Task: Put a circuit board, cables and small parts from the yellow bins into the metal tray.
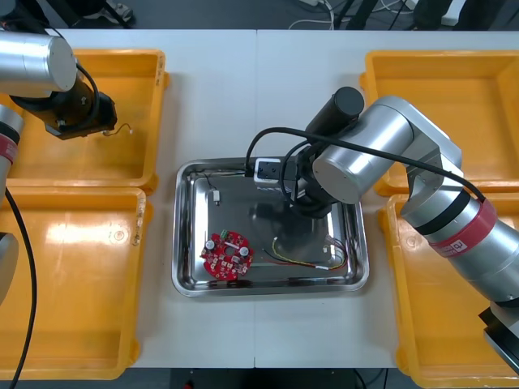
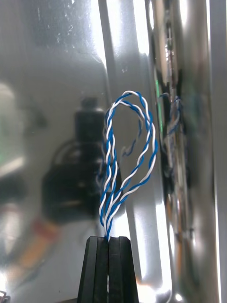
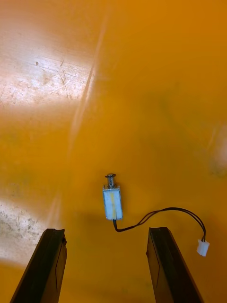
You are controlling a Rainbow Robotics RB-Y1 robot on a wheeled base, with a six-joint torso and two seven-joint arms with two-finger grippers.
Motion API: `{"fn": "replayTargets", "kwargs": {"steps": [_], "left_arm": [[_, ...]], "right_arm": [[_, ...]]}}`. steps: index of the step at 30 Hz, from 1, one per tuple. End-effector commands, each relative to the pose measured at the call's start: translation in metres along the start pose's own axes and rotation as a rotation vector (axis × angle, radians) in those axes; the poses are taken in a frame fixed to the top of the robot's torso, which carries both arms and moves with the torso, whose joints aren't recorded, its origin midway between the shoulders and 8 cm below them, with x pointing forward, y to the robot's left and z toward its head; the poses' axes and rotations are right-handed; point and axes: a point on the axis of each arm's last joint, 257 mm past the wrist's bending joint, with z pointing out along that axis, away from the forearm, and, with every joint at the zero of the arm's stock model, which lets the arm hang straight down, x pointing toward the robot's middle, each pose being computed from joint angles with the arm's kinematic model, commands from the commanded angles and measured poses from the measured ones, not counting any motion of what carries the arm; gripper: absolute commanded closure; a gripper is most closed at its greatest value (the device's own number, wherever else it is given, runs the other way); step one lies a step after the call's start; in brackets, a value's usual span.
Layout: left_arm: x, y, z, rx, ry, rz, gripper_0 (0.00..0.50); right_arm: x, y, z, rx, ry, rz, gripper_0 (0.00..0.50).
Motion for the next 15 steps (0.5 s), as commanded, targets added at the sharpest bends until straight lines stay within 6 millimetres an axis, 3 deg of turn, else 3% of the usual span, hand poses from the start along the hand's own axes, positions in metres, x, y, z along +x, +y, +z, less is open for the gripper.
{"fn": "replayTargets", "kwargs": {"steps": [1,6,7,8,9,12,15], "left_arm": [[-0.048,-0.003,-0.027,0.002,-0.106,0.006,0.000],[-0.054,-0.003,-0.020,0.013,-0.134,-0.005,0.000],[-0.052,-0.002,-0.018,0.013,-0.132,-0.005,0.000],[-0.054,0.000,-0.013,0.010,-0.143,-0.003,0.000],[-0.055,-0.001,-0.012,0.009,-0.151,0.004,0.000],[-0.054,0.002,-0.009,0.003,-0.150,0.006,0.000],[-0.052,0.001,-0.008,0.002,-0.146,0.010,0.000]], "right_arm": [[0.011,0.001,0.003,0.012,0.022,-0.046,0.500],[0.015,0.001,0.005,0.020,0.035,-0.042,0.499],[0.016,0.002,0.005,0.019,0.036,-0.042,0.420],[0.016,0.001,0.005,0.020,0.037,-0.042,0.225],[0.016,0.001,0.004,0.021,0.038,-0.041,0.132],[0.017,0.000,0.004,0.025,0.040,-0.037,0.000],[0.017,-0.001,0.004,0.027,0.041,-0.037,0.000]]}}
